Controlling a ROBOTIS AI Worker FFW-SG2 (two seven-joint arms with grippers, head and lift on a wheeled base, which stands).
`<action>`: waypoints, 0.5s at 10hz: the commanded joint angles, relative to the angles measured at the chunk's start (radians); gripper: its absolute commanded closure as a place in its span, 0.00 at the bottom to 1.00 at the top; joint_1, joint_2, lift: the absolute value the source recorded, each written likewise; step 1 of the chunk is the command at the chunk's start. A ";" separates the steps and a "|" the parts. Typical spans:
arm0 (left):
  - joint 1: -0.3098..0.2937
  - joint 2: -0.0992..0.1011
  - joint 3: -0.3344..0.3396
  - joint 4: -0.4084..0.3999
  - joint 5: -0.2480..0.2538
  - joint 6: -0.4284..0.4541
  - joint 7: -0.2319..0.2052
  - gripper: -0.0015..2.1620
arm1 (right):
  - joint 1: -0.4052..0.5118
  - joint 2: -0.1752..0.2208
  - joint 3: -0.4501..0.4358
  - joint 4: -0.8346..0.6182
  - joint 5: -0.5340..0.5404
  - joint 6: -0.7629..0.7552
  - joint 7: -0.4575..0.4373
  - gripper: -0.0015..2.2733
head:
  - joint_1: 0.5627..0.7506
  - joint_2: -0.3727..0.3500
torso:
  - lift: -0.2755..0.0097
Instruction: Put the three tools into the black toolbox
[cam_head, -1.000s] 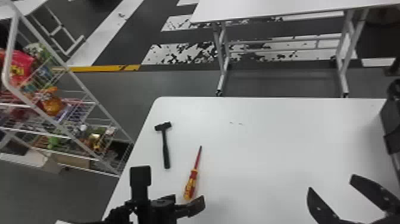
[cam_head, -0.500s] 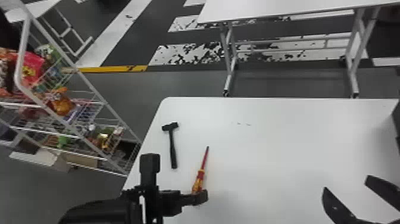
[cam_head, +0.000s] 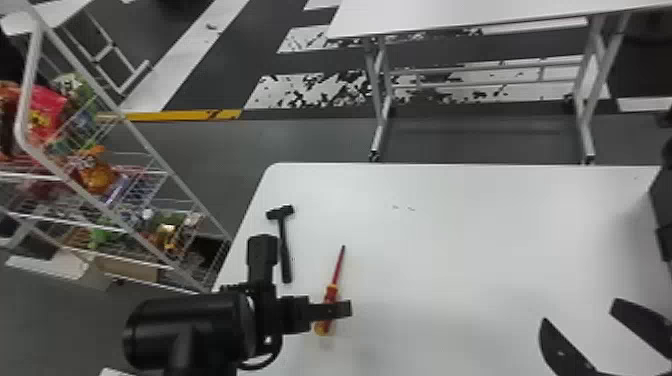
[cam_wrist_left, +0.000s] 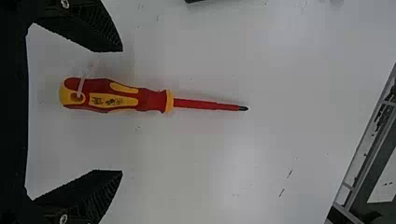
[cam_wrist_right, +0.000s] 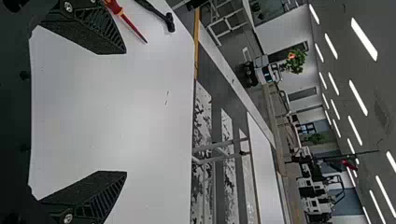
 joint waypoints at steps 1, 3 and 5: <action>-0.044 0.002 -0.022 0.045 -0.017 0.040 -0.002 0.03 | 0.002 0.002 -0.001 0.000 0.000 -0.001 0.001 0.04 | 0.70 0.95 | 0.79; -0.079 0.003 -0.055 0.075 -0.052 0.086 -0.001 0.06 | 0.002 0.002 -0.003 0.003 0.000 -0.007 0.001 0.04 | 0.70 0.92 | 0.79; -0.101 0.006 -0.066 0.084 -0.064 0.142 -0.011 0.20 | 0.002 0.002 -0.018 0.011 -0.020 -0.025 0.001 0.04 | 0.70 0.90 | 0.79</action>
